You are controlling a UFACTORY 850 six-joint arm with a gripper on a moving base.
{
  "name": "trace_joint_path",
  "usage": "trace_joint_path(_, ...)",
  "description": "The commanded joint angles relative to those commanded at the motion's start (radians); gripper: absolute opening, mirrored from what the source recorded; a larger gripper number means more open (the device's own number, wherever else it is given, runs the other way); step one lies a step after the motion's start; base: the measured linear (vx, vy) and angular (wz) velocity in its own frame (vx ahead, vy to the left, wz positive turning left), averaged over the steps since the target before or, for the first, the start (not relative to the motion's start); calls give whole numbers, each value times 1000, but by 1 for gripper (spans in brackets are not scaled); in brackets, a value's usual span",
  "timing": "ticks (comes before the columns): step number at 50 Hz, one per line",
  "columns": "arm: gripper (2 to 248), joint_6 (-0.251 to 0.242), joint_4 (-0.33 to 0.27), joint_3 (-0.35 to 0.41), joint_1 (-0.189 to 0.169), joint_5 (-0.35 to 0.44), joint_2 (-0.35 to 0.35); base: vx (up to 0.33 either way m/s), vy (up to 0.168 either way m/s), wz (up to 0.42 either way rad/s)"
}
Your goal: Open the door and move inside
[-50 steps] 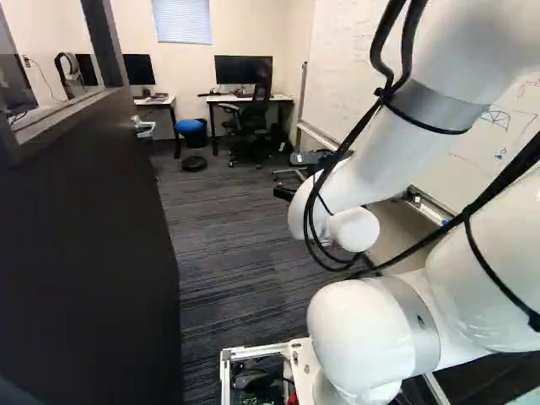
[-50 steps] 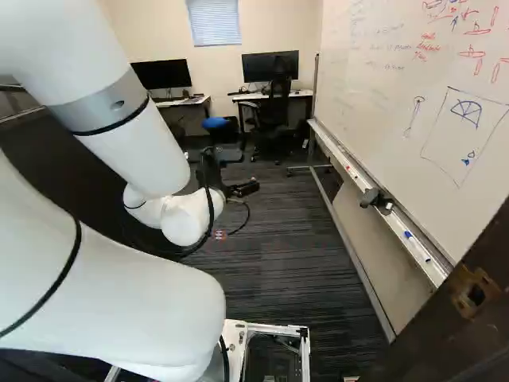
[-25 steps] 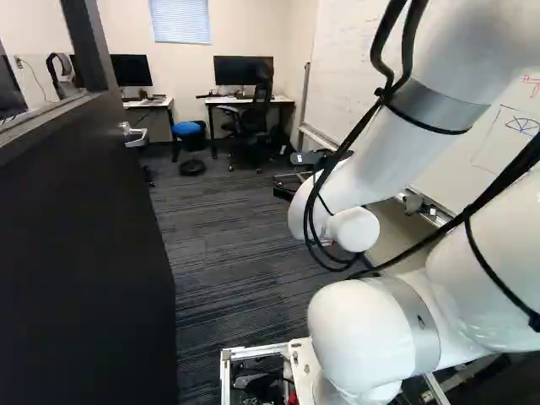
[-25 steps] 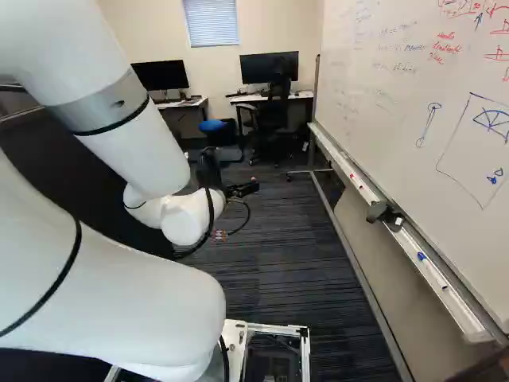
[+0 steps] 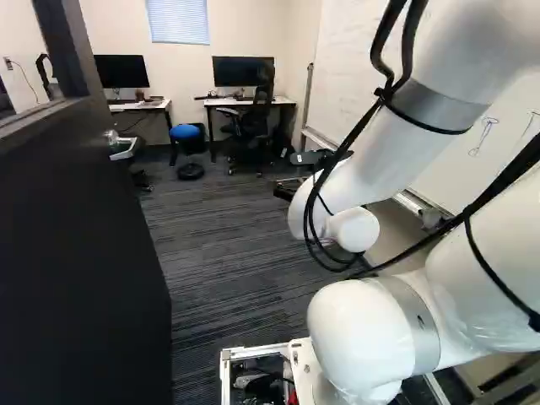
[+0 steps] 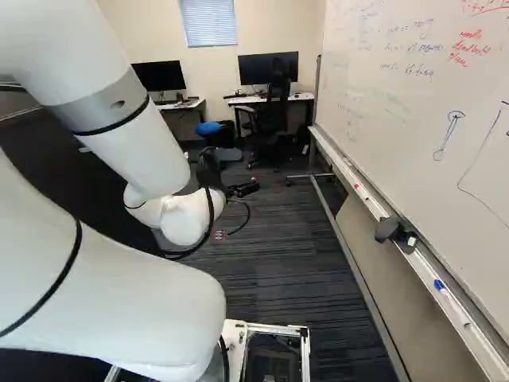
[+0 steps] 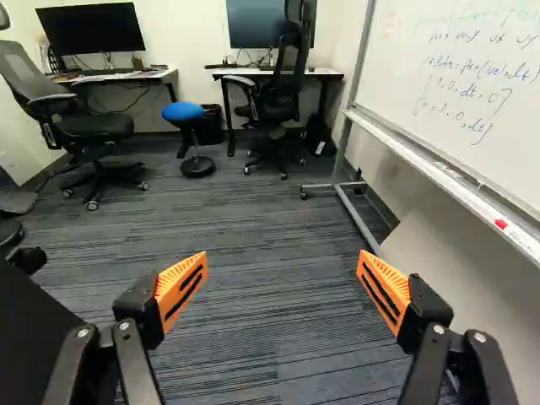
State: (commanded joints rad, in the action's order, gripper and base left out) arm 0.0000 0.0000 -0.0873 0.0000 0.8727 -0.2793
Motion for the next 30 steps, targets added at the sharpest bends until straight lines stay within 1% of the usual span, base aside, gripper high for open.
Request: trace_joint_path(30, 247, 0, 0, 0, 0, 0, 0, 189, 1, 0)
